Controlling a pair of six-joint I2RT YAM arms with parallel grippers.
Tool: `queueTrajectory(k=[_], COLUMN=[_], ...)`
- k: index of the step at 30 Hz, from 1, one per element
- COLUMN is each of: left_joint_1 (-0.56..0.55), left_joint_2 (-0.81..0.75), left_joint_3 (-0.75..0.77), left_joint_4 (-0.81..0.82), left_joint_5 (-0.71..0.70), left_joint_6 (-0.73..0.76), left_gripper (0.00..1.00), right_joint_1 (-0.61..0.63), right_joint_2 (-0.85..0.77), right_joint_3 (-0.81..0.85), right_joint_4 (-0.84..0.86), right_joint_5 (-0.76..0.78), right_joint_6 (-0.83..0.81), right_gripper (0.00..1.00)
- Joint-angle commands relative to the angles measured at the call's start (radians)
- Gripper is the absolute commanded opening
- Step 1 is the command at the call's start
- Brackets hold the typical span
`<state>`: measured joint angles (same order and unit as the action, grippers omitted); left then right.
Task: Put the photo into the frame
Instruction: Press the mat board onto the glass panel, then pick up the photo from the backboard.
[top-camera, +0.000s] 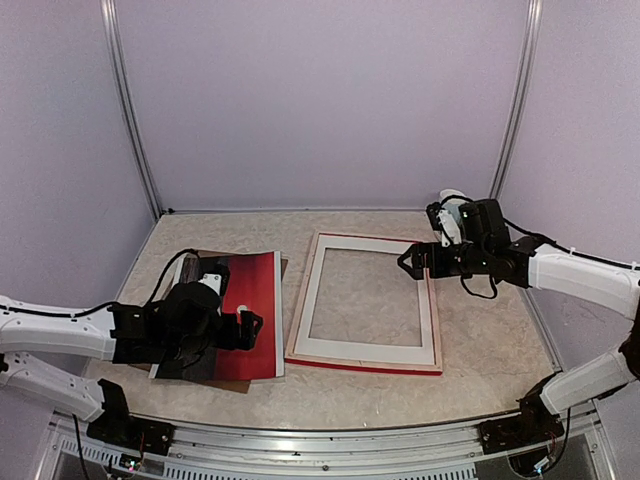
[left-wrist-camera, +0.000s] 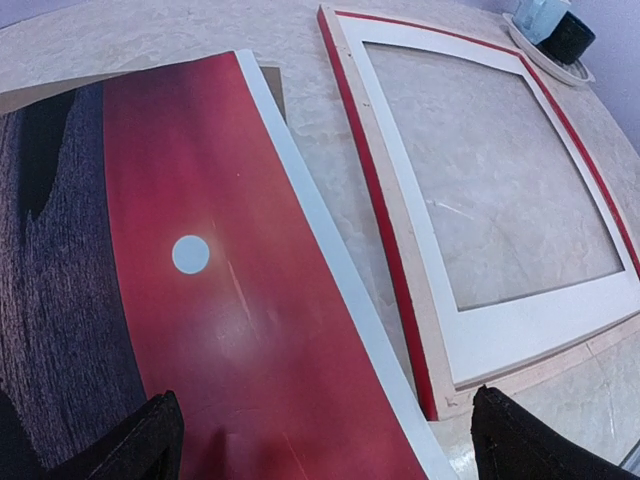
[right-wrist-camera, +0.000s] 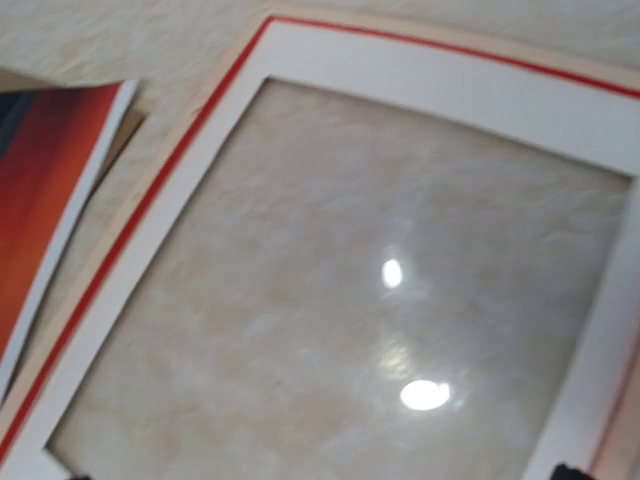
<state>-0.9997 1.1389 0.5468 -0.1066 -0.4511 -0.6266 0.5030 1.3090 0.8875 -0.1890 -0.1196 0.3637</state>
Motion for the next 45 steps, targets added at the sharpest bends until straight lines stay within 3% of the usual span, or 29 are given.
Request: queueTrajectory(k=[1, 6, 12, 23, 28, 38, 45], left_joint_1=[-0.065, -0.141, -0.186, -0.326, -0.366, -0.378, -0.377], left_joint_2=[-0.034, -0.019, 0.043, 0.393, 0.469, 0.482, 0.587], left_joint_3=[-0.018, -0.030, -0.008, 0.183, 0.205, 0.239, 0.305], left_joint_4=[-0.047, -0.068, -0.038, -0.212, -0.226, -0.321, -0.367], left_joint_5=[-0.034, -0.064, 0.013, -0.159, -0.176, -0.263, -0.290], left_joint_6=[0.084, 0.126, 0.176, 0.078, 0.054, -0.021, -0.009], left_gripper=[0.99, 0.99, 0.99, 0.97, 0.96, 0.83, 0.73], right_joint_1=[-0.001, -0.001, -0.001, -0.001, -0.001, -0.001, -0.001], right_joint_2=[-0.002, -0.011, -0.012, -0.025, -0.020, -0.008, 0.008], right_joint_3=[-0.013, -0.033, -0.041, -0.079, -0.088, -0.094, -0.092], right_joint_4=[0.039, 0.031, 0.015, 0.025, 0.016, 0.032, 0.032], right_joint_5=[-0.090, -0.084, -0.085, -0.091, -0.091, -0.113, -0.126], right_joint_6=[-0.006, -0.016, -0.023, -0.015, -0.017, -0.007, 0.000], right_gripper=[0.99, 0.99, 0.99, 0.99, 0.99, 0.99, 0.99])
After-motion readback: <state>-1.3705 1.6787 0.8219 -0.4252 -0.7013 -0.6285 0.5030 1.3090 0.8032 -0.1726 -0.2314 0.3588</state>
